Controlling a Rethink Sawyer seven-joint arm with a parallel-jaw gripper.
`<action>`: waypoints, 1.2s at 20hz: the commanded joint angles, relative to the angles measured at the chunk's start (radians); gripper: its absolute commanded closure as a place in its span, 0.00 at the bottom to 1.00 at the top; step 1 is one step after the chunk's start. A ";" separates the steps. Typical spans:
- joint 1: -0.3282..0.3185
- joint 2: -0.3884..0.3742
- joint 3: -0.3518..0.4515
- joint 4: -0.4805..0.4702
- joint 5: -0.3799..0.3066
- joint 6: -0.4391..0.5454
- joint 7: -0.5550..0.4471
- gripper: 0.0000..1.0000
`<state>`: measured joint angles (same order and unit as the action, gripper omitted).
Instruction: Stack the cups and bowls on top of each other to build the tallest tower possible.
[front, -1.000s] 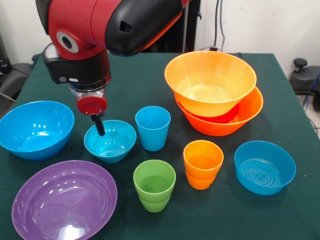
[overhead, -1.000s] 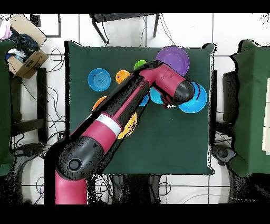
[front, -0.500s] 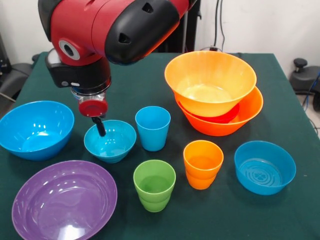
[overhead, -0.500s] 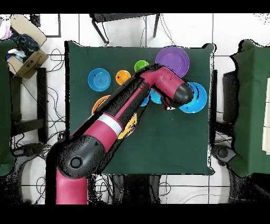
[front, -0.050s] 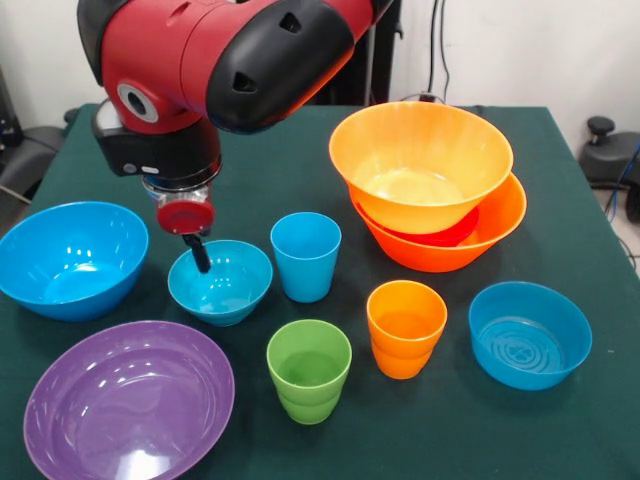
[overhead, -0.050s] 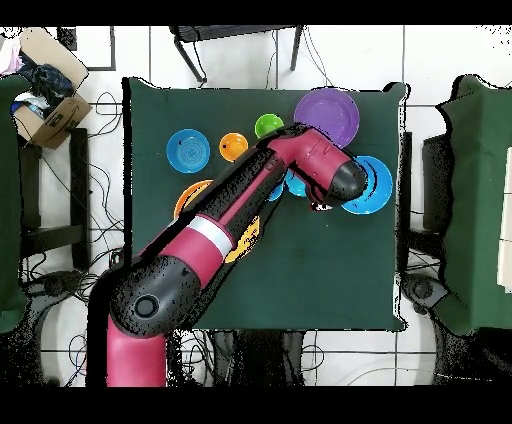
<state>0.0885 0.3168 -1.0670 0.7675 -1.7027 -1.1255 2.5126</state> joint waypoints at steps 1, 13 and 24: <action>-0.019 0.053 0.193 0.015 0.062 0.159 -0.264 0.00; -0.023 0.060 0.248 0.016 0.059 0.194 -0.291 0.00; -0.027 0.047 0.263 0.026 0.053 0.186 -0.262 1.00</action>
<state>0.0769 0.3137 -0.9849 0.7726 -1.6938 -1.0524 2.5122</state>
